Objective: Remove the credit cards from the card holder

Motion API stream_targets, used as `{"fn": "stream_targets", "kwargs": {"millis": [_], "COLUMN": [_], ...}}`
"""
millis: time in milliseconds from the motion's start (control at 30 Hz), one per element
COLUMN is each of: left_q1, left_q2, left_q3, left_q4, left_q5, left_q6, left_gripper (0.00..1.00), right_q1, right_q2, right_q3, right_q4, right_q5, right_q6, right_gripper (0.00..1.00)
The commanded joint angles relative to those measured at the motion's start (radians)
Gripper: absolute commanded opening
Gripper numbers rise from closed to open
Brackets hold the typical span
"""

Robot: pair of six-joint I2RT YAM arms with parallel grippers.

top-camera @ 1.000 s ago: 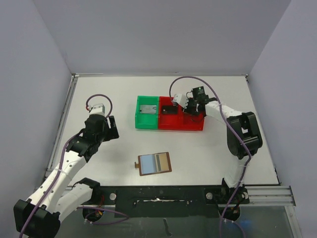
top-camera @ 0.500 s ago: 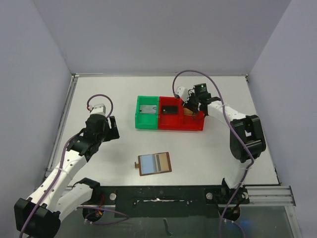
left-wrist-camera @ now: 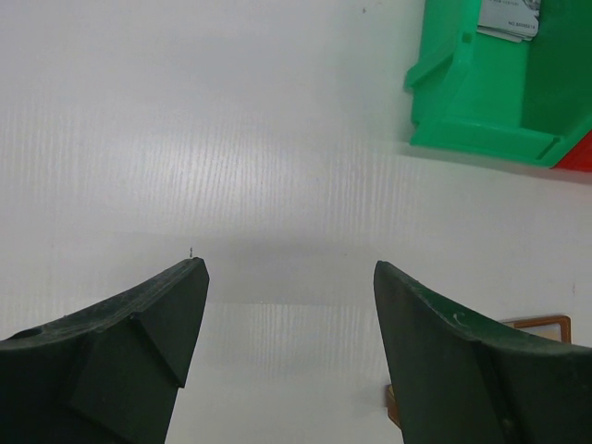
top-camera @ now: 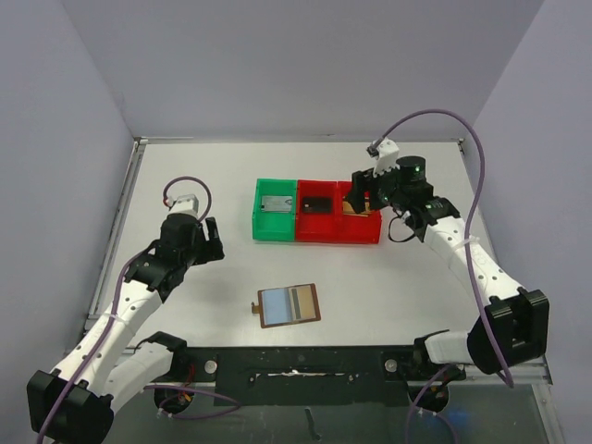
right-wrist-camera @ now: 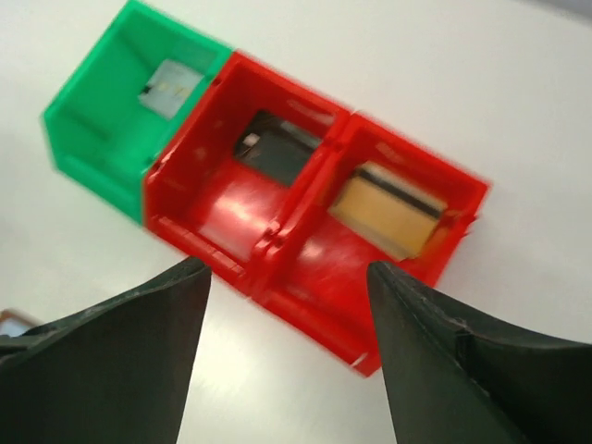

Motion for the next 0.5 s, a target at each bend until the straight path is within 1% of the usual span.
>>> {"fn": "stream_targets", "kwargs": {"millis": [0, 67, 100, 167, 233, 300, 333, 400, 467], "left_q1": [0.007, 0.007, 0.006, 0.006, 0.005, 0.003, -0.002, -0.024, -0.067], "left_q2": [-0.010, -0.017, -0.021, -0.027, -0.030, -0.033, -0.035, -0.038, -0.042], "left_q3": [0.010, 0.012, 0.014, 0.018, 0.012, -0.016, -0.034, -0.074, -0.089], "left_q4": [0.055, 0.046, 0.043, 0.037, 0.030, 0.036, 0.046, 0.071, 0.082], "left_q5": [0.055, 0.110, 0.158, 0.266, 0.378, 0.473, 0.512, 0.561, 0.552], "left_q6": [-0.001, -0.046, -0.072, -0.119, -0.161, -0.208, -0.231, -0.275, -0.315], "left_gripper": [0.72, 0.72, 0.72, 0.72, 0.73, 0.72, 0.72, 0.72, 0.70], "right_q1": [0.005, 0.033, 0.062, 0.146, 0.260, 0.375, 0.423, 0.507, 0.587], "right_q2": [-0.087, -0.151, -0.177, -0.204, -0.206, -0.203, -0.200, -0.194, -0.185], "right_q3": [-0.107, -0.200, -0.243, -0.298, -0.322, -0.364, -0.380, -0.407, -0.428], "right_q4": [-0.019, 0.070, 0.104, 0.113, 0.061, 0.061, 0.059, 0.061, 0.072], "right_q5": [-0.248, -0.286, -0.266, -0.135, 0.092, 0.256, 0.314, 0.382, 0.420], "right_q6": [0.311, 0.409, 0.454, 0.522, 0.617, 0.706, 0.755, 0.851, 0.915], "right_gripper": [0.73, 0.76, 0.76, 0.73, 0.72, 0.71, 0.70, 0.68, 0.66]}}
